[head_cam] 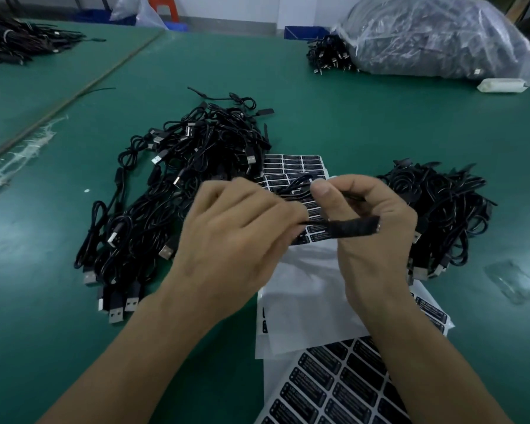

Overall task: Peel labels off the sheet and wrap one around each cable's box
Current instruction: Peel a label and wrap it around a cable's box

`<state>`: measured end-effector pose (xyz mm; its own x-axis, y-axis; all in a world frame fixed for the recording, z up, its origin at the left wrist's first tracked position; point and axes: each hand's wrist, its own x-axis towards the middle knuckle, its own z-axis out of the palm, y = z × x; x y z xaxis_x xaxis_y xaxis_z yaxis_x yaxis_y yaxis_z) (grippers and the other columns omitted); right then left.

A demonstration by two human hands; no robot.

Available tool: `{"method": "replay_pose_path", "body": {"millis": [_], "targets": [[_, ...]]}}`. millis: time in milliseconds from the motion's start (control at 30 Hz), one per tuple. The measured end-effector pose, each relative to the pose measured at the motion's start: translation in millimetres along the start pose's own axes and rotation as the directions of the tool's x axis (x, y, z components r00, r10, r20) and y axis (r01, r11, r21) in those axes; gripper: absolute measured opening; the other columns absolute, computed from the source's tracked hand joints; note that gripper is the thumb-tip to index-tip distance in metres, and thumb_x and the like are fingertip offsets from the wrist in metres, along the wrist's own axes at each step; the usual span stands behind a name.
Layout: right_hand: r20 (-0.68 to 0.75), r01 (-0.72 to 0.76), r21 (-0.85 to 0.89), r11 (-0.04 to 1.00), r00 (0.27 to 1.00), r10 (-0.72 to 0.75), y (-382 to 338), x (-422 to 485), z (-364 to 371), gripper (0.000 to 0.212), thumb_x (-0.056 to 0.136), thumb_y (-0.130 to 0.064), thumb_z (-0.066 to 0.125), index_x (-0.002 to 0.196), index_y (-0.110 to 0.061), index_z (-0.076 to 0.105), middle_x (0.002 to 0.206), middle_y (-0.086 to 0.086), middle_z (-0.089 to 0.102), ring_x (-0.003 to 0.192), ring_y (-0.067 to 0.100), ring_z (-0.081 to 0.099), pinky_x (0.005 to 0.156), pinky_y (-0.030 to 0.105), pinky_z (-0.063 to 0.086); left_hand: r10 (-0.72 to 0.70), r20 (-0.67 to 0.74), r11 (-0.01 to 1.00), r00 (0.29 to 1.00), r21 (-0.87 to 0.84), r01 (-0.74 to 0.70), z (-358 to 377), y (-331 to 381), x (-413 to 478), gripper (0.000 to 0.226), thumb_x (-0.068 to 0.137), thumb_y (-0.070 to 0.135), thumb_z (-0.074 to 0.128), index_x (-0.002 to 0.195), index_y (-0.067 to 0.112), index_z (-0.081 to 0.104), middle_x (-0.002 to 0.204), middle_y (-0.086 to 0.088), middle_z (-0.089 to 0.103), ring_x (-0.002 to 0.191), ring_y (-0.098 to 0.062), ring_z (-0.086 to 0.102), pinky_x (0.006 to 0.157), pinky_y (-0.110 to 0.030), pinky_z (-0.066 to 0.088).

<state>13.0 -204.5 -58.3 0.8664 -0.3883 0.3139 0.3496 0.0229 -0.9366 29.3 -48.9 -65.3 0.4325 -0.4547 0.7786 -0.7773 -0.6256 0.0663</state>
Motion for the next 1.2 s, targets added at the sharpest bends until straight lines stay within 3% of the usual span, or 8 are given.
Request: {"method": "replay_pose_path", "body": {"millis": [133,367,533,633,800,933,1133,1200], "targets": [[-0.068,-0.168,0.192,0.967,0.981,0.184,-2,4,-2,0.017,0.066,-0.030,0.078,0.074,-0.018,0.069,0.065,-0.007,0.065,0.057,0.004,0.055,0.057,0.018,0.046,-0.010,0.135,0.990,0.991,-0.138,0.028,1,2,-1,0.011,0.105,0.023,0.040,0.111,0.021,0.049,0.078,0.005,0.064,0.066,-0.018,0.050,0.063,-0.038,0.040],[-0.015,-0.154,0.316,0.936,0.986,0.167,-6,2,-7,0.010,0.076,-0.028,0.072,0.075,-0.020,0.066,0.072,-0.002,0.069,0.070,0.016,0.065,0.068,0.026,0.053,-0.425,-0.078,0.905,0.902,-0.027,0.424,-9,-5,3,0.022,0.106,0.021,0.040,0.108,0.011,0.060,0.066,0.006,0.050,0.055,-0.017,0.044,0.050,-0.033,0.035],[0.113,-0.185,0.316,0.931,0.981,0.157,-6,5,-10,0.009,0.080,-0.028,0.070,0.073,-0.024,0.066,0.073,-0.005,0.066,0.070,0.011,0.058,0.066,0.024,0.047,-0.657,0.024,0.722,0.753,0.306,0.620,-19,-21,1,0.030,0.105,0.029,0.039,0.111,0.017,0.066,0.074,0.008,0.053,0.074,-0.020,0.045,0.072,-0.036,0.032],[0.212,-0.208,0.245,0.947,0.965,0.156,-6,4,-12,0.011,0.080,-0.026,0.073,0.070,-0.026,0.069,0.071,-0.003,0.063,0.065,0.011,0.052,0.062,0.023,0.045,-0.737,0.124,0.645,0.665,0.426,0.635,-22,-25,-1,0.033,0.105,0.031,0.043,0.128,0.021,0.064,0.105,-0.004,0.063,0.100,-0.031,0.054,0.087,-0.047,0.036],[0.420,-0.264,0.167,0.950,0.891,0.173,-4,1,-12,0.008,0.074,-0.022,0.078,0.073,-0.020,0.071,0.069,0.004,0.062,0.061,0.013,0.058,0.057,0.022,0.051,-0.532,0.071,0.847,0.844,0.034,0.531,-16,-12,5,0.041,0.107,0.037,0.037,0.132,0.016,0.062,0.110,0.009,0.068,0.099,-0.010,0.060,0.087,-0.030,0.046],[0.459,-0.220,0.091,0.971,0.875,0.155,0,-3,-8,0.011,0.083,-0.017,0.071,0.090,-0.008,0.071,0.086,0.012,0.073,0.081,0.023,0.073,0.072,0.028,0.059,-0.430,0.315,0.702,0.846,-0.473,0.533,-3,8,4,0.048,0.099,0.053,0.042,0.133,0.024,0.060,0.087,0.025,0.069,0.077,0.005,0.067,0.066,-0.008,0.048],[0.500,-0.170,-0.015,0.985,0.852,0.155,2,-6,-6,0.031,0.107,-0.022,0.038,0.122,-0.020,0.065,0.112,0.000,0.074,0.106,0.014,0.070,0.084,0.026,0.056,-0.383,0.411,0.742,0.827,-0.396,0.541,1,-1,0,0.038,0.097,0.032,0.064,0.134,0.032,0.055,0.089,0.039,0.063,0.068,0.018,0.058,0.062,-0.002,0.043],[0.501,-0.095,-0.078,0.992,0.857,0.121,1,-6,-5,0.033,0.107,-0.016,0.038,0.128,-0.024,0.061,0.113,-0.007,0.072,0.102,0.002,0.067,0.080,0.015,0.052,-0.404,0.461,0.755,0.790,-0.319,0.572,1,-3,-1,0.047,0.095,0.041,0.060,0.140,0.038,0.048,0.088,0.030,0.067,0.066,0.003,0.062,0.063,-0.022,0.053]]}}
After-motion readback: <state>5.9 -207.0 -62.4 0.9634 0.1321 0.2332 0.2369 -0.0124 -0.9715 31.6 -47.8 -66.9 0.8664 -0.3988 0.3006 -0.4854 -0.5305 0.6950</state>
